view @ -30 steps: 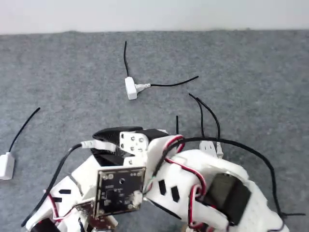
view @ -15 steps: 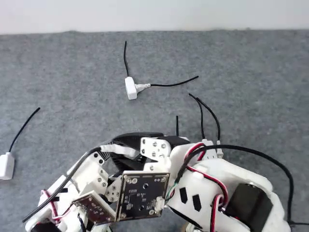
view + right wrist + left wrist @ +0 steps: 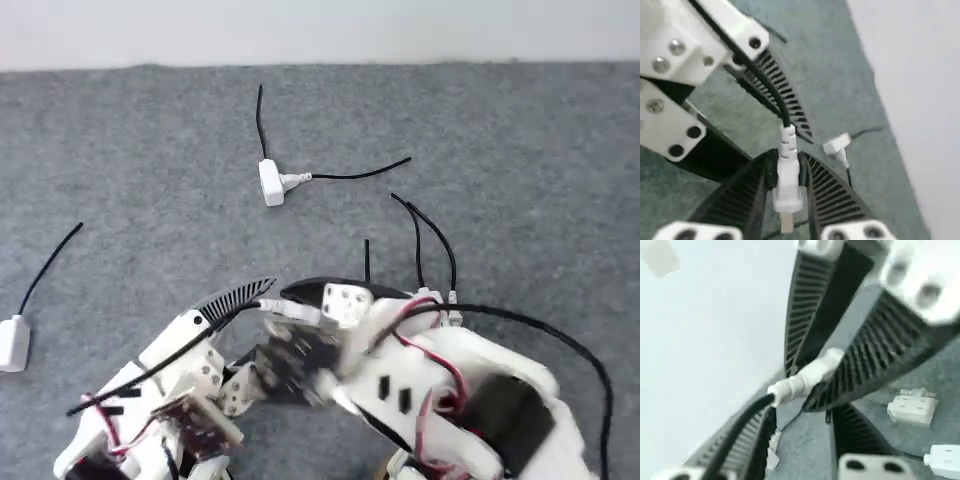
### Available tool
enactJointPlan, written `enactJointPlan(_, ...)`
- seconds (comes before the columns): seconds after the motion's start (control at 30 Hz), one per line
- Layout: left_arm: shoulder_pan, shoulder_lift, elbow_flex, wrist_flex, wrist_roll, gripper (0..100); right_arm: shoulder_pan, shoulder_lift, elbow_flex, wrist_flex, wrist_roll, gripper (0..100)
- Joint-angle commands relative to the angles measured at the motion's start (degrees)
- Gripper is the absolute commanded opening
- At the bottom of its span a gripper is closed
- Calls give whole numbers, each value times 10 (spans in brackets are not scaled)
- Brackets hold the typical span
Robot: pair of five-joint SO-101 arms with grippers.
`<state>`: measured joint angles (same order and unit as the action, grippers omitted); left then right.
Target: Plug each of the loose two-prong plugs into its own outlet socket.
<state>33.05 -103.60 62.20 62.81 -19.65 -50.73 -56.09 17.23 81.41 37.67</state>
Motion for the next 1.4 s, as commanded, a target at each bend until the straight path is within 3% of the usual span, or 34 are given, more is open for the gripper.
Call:
enactJointPlan(0.0,2,-7,-15,-18,9,159,27,-9,55,-45,-3,9)
enactJointPlan(0.5,2,-7,-14,-18,10,159,51,-128,271,-140,19,9)
enactJointPlan(0.8,-5,-7,43,-71,7,159,48,-202,250,-119,17,9)
enactJointPlan(1.1,-127,-7,103,-192,42,162,48,-202,252,-114,17,9)
enactJointPlan(1.37,-96,-7,72,-146,77,162,48,-202,271,-119,17,9)
